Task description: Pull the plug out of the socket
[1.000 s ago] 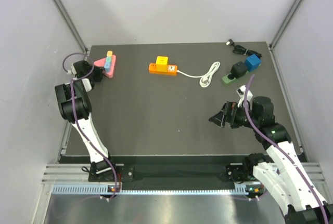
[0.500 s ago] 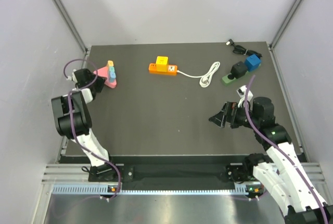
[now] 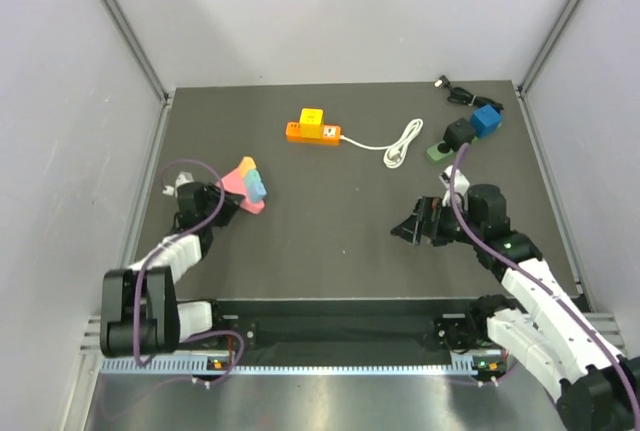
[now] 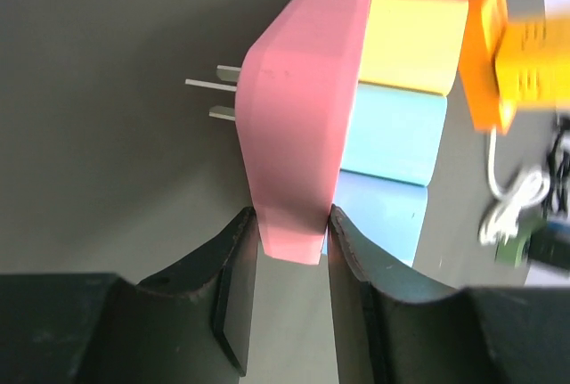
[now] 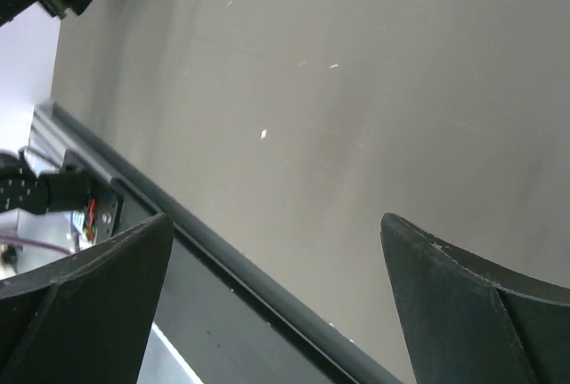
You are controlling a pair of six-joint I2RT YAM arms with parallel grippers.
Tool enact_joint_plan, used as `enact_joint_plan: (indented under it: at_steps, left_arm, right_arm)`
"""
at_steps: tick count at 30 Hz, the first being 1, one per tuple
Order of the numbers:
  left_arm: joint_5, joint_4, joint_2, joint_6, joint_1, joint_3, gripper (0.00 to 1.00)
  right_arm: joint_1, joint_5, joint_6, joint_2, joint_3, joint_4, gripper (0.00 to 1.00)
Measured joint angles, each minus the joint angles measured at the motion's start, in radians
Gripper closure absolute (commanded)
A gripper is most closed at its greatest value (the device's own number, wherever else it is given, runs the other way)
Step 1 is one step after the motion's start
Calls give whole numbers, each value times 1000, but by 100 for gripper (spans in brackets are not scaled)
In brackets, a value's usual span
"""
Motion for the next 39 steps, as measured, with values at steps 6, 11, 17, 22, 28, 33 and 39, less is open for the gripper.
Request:
enact_joint_plan:
  at_steps: [6, 11, 17, 22, 28, 33, 39]
  left_arm:
    - [-3, -8, -162, -38, -168, -128, 100]
    - [-2, 37, -261, -100, -243, -235, 100]
    - [-5, 63, -322, -149, -265, -297, 95]
    - [-1, 37, -336, -139, -267, -299, 37]
    - [1, -57, -363, -130, -271, -291, 27]
    - [-21, -115, -418, -135, -271, -293, 27]
    - [-66, -250, -529, -143, -267, -287, 33]
  right_arm:
    - [246, 119, 83, 125, -6, 141, 0]
    - [436, 250, 150, 265, 9, 212, 0]
    - [646, 480, 224, 470, 170, 201, 0]
    - [718, 576, 289, 589, 264, 228, 0]
    - [722, 596, 303, 687, 338, 200, 0]
    - [724, 596, 299, 663, 347, 200, 0]
    - [726, 588, 294, 583, 295, 201, 0]
